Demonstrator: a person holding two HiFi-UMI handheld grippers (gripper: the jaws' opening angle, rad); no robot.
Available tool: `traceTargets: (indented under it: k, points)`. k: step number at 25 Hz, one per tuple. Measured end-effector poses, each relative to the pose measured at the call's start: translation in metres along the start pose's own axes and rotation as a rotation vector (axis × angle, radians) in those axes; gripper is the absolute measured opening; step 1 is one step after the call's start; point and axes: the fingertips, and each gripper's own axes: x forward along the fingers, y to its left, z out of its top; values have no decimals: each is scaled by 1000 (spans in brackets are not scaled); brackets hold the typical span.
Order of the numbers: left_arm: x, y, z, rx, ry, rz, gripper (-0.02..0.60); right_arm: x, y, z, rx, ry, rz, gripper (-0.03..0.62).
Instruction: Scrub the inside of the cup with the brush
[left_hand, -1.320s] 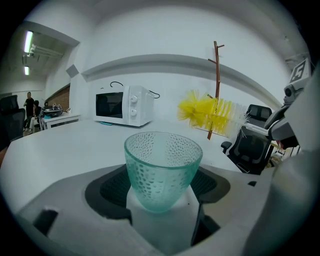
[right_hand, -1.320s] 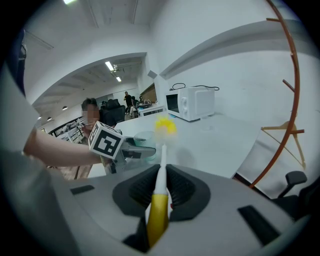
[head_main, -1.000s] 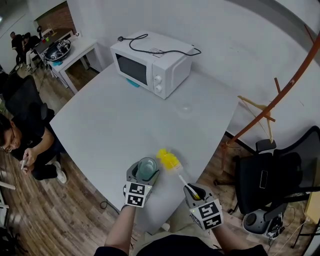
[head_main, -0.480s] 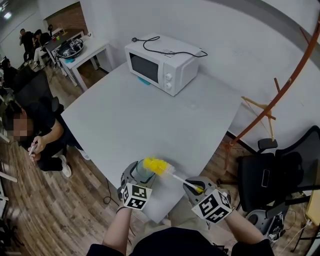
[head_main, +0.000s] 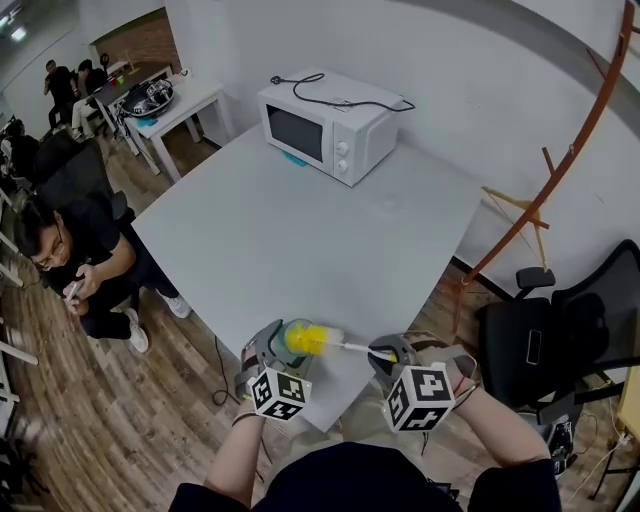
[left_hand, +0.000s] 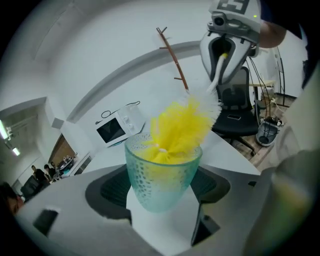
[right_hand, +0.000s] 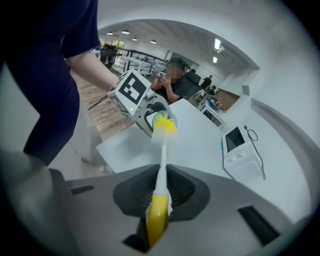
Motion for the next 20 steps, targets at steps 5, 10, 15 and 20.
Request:
traceTargets:
  k: [5,10,15,20]
  points:
    - [-9,-16,11,83,-22,-21,377,0,-8,5,-220,65,6,52]
    - [-22,-28,30,118,-67,-46,376,2,-12,17,-384,101,35,52]
    - [-28,-37,35,115,-75,-61,376,0,-10,21,-483,128,43,52]
    - [-27,-42,33,113,-83,-70,376,-2,-10,19,-575,124,8,52]
